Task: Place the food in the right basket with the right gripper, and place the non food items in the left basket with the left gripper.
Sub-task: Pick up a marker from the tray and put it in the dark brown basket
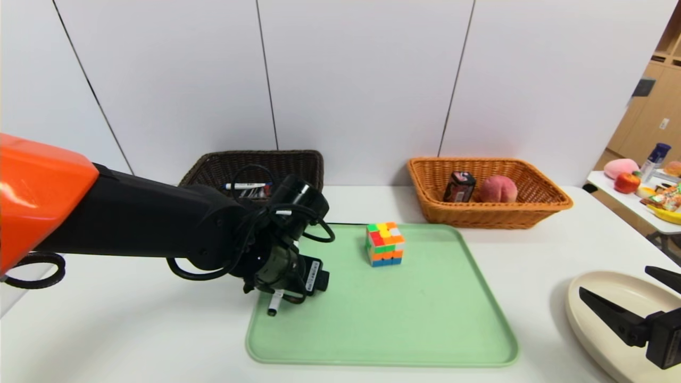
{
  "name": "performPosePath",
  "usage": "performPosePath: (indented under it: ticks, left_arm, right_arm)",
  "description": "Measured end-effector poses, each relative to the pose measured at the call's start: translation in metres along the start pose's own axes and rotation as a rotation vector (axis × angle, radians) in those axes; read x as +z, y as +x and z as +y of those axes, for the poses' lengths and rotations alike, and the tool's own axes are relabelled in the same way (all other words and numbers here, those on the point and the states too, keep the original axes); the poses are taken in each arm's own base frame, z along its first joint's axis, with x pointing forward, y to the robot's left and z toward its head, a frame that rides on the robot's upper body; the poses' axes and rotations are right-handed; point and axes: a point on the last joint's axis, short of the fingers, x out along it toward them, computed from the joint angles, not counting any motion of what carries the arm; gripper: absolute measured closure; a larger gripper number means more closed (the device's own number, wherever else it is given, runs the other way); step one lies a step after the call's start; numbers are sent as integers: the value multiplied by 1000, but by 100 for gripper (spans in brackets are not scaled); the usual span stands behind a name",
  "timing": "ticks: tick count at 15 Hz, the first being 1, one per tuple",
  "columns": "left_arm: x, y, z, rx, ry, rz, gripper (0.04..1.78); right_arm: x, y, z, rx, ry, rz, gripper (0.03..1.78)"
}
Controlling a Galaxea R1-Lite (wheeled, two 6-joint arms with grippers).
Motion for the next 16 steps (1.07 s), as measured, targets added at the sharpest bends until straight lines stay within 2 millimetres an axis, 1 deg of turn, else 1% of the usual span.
performPosePath:
  ticks: [3, 5, 7, 10, 11, 12, 16]
  left_arm:
    - [0, 5, 0, -2, -5, -22, 13]
    - [0, 8, -1, -9, -8, -46, 47]
    - [-1, 10, -1, -9, -9, -43, 75]
    - [-1, 10, 0, -7, -8, -39, 104]
    - [-1, 10, 0, -8, -7, -39, 129]
    - [-1, 10, 0, -8, -6, -37, 166]
    - [-2, 9, 1, -6, -7, -35, 166]
  right_arm:
    - [0, 0, 0, 0, 0, 0, 11]
    - [0, 0, 0, 0, 1, 0, 11]
    - [0, 0, 0, 0, 1, 0, 11]
    - [0, 0, 0, 0, 0, 0, 11]
    - [0, 0, 0, 0, 0, -1, 11]
    - [0, 0, 0, 0, 0, -1, 11]
    - [1, -1, 0, -1, -1, -6, 11]
